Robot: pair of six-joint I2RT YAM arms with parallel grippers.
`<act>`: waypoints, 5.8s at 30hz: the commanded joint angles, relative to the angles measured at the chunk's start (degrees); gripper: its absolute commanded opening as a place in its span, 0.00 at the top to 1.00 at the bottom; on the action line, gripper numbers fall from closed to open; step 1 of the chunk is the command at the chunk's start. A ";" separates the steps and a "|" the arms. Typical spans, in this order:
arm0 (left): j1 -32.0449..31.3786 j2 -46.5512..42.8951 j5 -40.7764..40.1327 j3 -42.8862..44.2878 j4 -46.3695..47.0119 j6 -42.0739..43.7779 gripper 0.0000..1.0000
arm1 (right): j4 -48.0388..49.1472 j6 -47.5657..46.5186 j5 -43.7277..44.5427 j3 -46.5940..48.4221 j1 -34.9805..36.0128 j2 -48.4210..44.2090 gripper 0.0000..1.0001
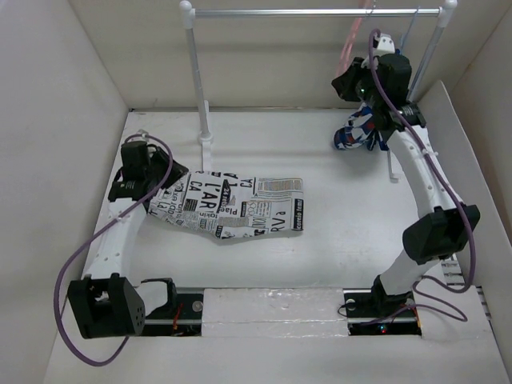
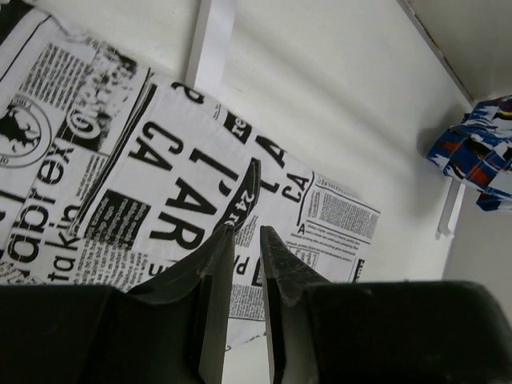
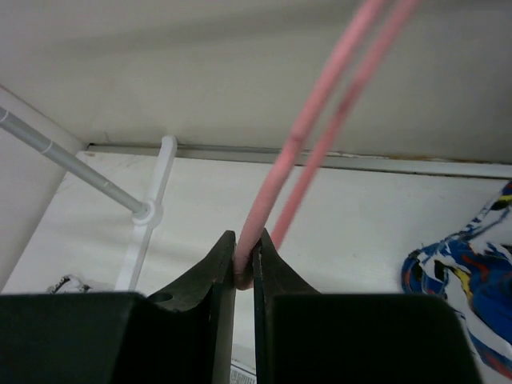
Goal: Place the trousers on the hanger
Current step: Pick up the hanger from the clothesline, then place the trousers on the hanger.
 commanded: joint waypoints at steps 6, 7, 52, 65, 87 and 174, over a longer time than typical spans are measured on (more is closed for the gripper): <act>-10.64 6.98 -3.52 18.62 3.48 0.13 0.83 | 3.93 -3.30 -3.53 -1.98 -2.61 -7.14 1.00; -11.79 8.12 -4.05 20.64 3.13 0.39 0.82 | 4.38 -3.92 -4.34 -2.51 -2.61 -8.36 1.00; -48.35 50.84 -8.01 70.42 -4.08 -3.91 0.51 | -12.14 -28.62 18.51 -40.47 9.86 -38.26 1.00; -51.96 54.45 -6.61 61.01 3.64 -9.27 0.63 | -14.07 -23.61 22.81 -48.13 18.82 -44.23 1.00; -54.24 29.25 -5.55 18.57 27.90 -16.74 1.00 | -16.91 -19.41 -10.47 -56.29 -0.14 -48.81 0.18; -65.67 18.58 -22.68 -9.92 33.80 -28.53 1.00 | -1.86 -2.16 -10.68 -60.96 1.69 -35.70 0.51</act>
